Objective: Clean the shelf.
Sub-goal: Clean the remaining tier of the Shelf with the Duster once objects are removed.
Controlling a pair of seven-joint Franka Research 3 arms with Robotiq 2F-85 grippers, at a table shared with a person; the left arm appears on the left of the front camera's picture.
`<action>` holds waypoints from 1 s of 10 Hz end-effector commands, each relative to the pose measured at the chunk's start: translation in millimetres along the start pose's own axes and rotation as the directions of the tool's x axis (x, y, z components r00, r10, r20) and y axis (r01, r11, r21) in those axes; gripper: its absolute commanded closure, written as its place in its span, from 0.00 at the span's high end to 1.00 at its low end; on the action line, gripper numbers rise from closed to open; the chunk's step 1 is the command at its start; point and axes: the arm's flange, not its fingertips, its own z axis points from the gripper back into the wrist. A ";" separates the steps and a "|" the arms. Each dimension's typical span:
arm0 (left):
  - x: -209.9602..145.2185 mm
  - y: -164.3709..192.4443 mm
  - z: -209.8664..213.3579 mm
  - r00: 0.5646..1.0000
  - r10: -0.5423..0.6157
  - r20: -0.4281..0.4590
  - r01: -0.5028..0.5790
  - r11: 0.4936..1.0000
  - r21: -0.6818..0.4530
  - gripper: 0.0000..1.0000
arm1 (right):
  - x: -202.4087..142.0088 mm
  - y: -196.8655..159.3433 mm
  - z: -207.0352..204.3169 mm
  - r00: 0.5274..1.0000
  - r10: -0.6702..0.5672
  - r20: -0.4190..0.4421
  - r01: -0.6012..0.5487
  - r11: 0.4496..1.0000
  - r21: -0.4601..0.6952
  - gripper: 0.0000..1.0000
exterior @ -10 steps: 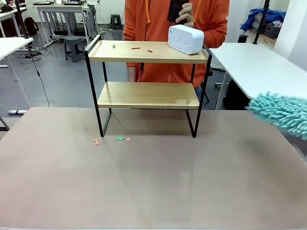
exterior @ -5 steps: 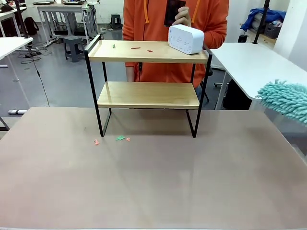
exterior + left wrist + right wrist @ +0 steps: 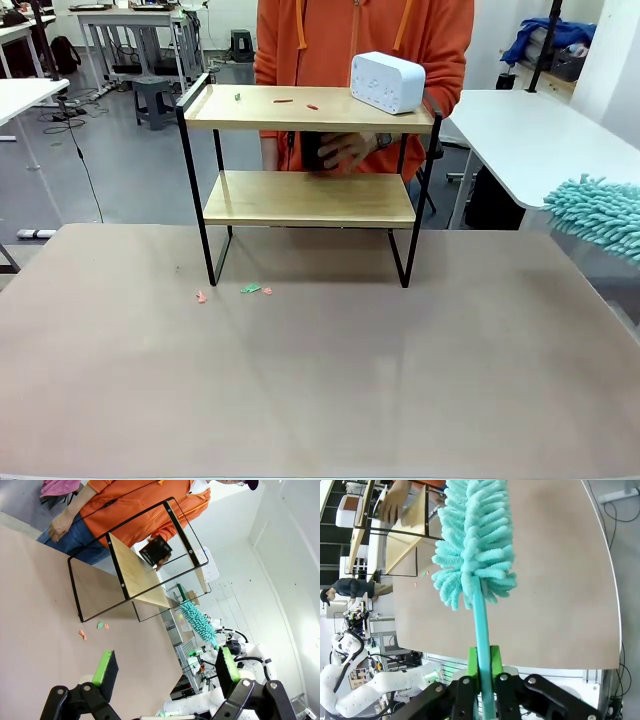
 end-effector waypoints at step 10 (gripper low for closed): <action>-5.8 -3.0 -2.2 1.000 -0.017 0.003 0.017 1.000 -0.012 1.00 | -2.6 3.4 -1.1 1.000 0.004 0.001 -0.004 1.000 0.004 0.12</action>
